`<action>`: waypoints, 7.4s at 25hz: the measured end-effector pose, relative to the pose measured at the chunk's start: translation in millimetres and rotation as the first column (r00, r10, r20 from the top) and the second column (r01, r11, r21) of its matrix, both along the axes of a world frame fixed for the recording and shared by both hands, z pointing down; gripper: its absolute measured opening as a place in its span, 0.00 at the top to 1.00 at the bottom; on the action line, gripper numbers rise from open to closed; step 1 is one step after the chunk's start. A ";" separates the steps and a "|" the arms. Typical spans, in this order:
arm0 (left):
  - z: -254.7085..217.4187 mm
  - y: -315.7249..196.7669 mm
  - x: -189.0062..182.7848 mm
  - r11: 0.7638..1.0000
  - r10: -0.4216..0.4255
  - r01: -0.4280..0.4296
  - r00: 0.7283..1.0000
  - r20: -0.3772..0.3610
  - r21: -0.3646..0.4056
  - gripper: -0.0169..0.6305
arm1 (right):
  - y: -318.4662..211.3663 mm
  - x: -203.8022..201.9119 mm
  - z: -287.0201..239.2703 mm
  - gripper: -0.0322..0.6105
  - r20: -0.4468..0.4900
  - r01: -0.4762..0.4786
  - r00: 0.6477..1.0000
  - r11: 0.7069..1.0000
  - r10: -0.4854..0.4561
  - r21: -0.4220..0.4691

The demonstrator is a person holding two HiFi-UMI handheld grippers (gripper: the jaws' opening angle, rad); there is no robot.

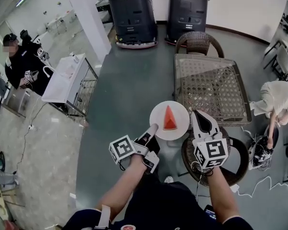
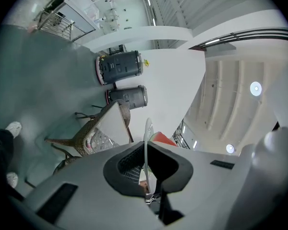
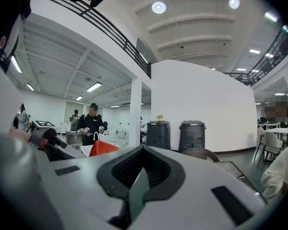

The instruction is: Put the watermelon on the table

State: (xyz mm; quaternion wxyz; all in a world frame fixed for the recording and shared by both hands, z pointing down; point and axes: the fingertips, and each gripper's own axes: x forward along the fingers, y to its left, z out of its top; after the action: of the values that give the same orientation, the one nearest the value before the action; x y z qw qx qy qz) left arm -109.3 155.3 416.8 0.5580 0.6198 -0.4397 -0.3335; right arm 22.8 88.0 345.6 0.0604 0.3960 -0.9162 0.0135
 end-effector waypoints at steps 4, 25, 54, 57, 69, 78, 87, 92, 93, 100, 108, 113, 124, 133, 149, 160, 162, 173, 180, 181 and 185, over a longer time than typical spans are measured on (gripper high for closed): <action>10.5 -36.9 -19.4 0.999 0.027 -0.028 0.999 -0.017 -0.020 0.95 | -34.9 -23.1 10.1 0.95 -0.024 -0.019 1.000 1.000 0.019 -0.021; 19.4 -184.4 -119.6 0.987 0.154 -0.155 0.988 -0.010 -0.052 0.95 | -167.2 -113.4 23.1 0.95 -0.079 -0.154 0.986 0.985 0.148 -0.074; 121.8 -351.1 14.6 0.944 0.301 -0.295 0.953 0.021 -0.152 0.95 | -303.1 20.7 76.9 0.95 -0.050 -0.280 0.960 0.949 0.276 -0.141; 144.5 -369.5 29.0 0.936 0.318 -0.309 0.948 0.027 -0.166 0.95 | -313.0 34.1 86.8 0.95 -0.058 -0.299 0.954 0.943 0.293 -0.147; 209.0 -426.1 62.3 0.927 0.327 -0.313 0.944 0.039 -0.205 0.95 | -337.0 63.5 128.9 0.95 -0.082 -0.328 0.945 0.923 0.317 -0.203; 242.5 -447.1 65.1 0.923 0.320 -0.301 0.946 0.045 -0.237 0.95 | -345.8 66.0 152.9 0.95 -0.085 -0.339 0.941 0.910 0.328 -0.238; 264.4 -455.1 66.9 0.912 0.319 -0.289 0.946 0.058 -0.290 0.95 | -349.9 67.0 160.7 0.95 -0.077 -0.355 0.935 0.898 0.347 -0.260; 273.3 -454.3 67.1 0.904 0.321 -0.283 0.944 0.073 -0.322 0.95 | -352.2 67.2 163.1 0.95 -0.076 -0.354 0.935 0.898 0.347 -0.262; 274.3 -454.0 66.9 0.902 0.322 -0.282 0.944 0.074 -0.326 0.95 | -352.6 67.3 163.1 0.95 -0.075 -0.355 0.935 0.898 0.347 -0.262; 279.9 -453.1 63.7 0.896 0.321 -0.274 0.943 0.086 -0.348 0.95 | -355.8 66.4 164.6 0.95 -0.075 -0.354 0.935 0.897 0.347 -0.266; 283.6 -452.6 61.2 0.895 0.323 -0.256 0.937 0.136 -0.365 0.95 | -353.9 65.0 167.9 0.95 -0.071 -0.352 0.935 0.894 0.347 -0.277; 287.6 -449.3 61.2 0.889 0.327 -0.238 0.929 0.176 -0.391 0.95 | -352.3 65.4 166.7 0.95 -0.070 -0.351 0.936 0.894 0.345 -0.280; 290.6 -448.3 61.8 0.865 0.442 -0.228 0.767 0.465 -0.446 0.90 | -347.4 63.5 169.4 0.95 -0.064 -0.345 0.938 0.895 0.341 -0.283; 290.8 -447.2 58.9 0.853 0.499 -0.220 0.605 0.620 -0.473 0.86 | -344.2 66.6 166.5 0.95 -0.059 -0.348 0.936 0.894 0.346 -0.283; 293.6 -442.7 61.5 0.827 0.558 -0.218 0.421 0.715 -0.518 0.81 | -341.5 59.3 159.1 0.95 -0.052 -0.339 0.939 0.898 0.339 -0.278; 279.4 -438.1 39.7 0.843 0.538 -0.223 0.325 0.777 -0.490 0.74 | -344.6 52.2 153.7 0.95 -0.041 -0.334 0.941 0.903 0.336 -0.271; 266.6 -435.3 38.2 0.848 0.527 -0.253 0.316 0.789 -0.465 0.74 | -344.8 49.6 151.0 0.95 -0.038 -0.331 0.942 0.905 0.333 -0.269; 170.3 -416.0 47.6 0.869 0.376 -0.447 0.315 0.872 -0.213 0.79 | -339.2 28.5 146.0 0.95 -0.034 -0.301 0.952 0.916 0.303 -0.264; 115.1 -394.8 55.0 0.846 0.296 -0.521 0.288 0.911 -0.110 0.96 | -335.5 15.1 126.8 0.95 -0.039 -0.266 0.964 0.935 0.265 -0.235; 108.2 -392.4 55.4 0.845 0.290 -0.526 0.298 0.909 -0.097 0.96 | -334.9 12.9 123.3 0.95 -0.039 -0.259 0.966 0.938 0.257 -0.229; 79.8 -383.7 56.8 0.840 0.269 -0.540 0.339 0.902 -0.048 0.96 | -330.5 7.0 110.8 0.95 -0.038 -0.236 0.972 0.948 0.234 -0.213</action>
State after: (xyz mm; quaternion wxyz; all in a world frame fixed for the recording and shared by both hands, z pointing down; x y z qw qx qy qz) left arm -52.5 -228.4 496.6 0.2254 0.8564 -0.4449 0.1337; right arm 29.8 -242.5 456.4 0.1069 0.4934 -0.8552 0.1174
